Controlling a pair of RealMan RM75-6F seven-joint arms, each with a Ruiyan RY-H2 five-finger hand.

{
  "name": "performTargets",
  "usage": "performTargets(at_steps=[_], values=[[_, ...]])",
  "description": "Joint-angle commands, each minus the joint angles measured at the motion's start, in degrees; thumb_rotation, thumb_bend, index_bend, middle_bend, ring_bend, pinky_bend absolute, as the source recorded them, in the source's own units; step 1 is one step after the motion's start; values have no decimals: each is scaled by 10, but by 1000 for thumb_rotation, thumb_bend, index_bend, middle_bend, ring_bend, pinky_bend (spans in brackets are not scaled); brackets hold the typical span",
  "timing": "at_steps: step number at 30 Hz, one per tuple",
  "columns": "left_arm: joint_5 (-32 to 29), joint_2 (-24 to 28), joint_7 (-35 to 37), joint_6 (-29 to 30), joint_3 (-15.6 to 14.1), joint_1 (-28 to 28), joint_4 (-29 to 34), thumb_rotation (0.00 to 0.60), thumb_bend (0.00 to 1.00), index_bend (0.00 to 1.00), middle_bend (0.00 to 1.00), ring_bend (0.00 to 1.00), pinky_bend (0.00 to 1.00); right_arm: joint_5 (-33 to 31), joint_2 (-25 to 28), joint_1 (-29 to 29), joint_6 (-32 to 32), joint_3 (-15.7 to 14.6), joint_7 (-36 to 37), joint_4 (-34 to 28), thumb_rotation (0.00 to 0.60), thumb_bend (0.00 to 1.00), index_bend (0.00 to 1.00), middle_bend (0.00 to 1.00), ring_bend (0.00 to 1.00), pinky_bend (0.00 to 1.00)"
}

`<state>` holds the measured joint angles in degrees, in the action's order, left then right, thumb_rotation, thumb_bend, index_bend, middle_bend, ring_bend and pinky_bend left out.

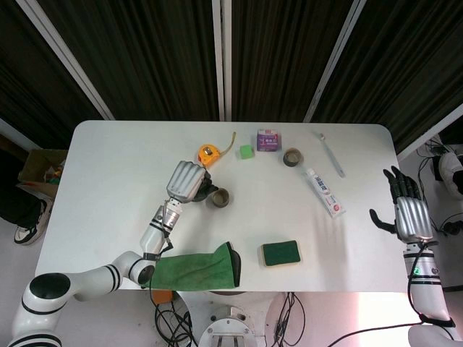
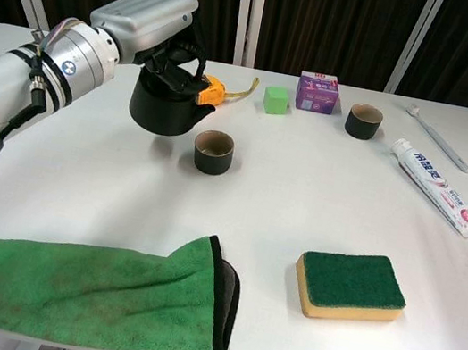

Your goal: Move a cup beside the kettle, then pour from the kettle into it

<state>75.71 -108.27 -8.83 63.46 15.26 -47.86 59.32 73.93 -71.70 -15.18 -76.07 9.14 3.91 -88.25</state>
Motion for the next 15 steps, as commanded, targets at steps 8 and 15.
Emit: performTargets(at_steps=[8,15], values=[[18,-7,-9,14,-12,-1,-15,600,369,1000,1000,1000,711,-3,-4,3,3,3,-8,5,600,276,0,0,0,0],[30,-8,-23,25,-18,-2,-21,600,369,1000,1000,1000,712,-2,-6,5,4,4,-9,7,600,276,0,0,0,0]])
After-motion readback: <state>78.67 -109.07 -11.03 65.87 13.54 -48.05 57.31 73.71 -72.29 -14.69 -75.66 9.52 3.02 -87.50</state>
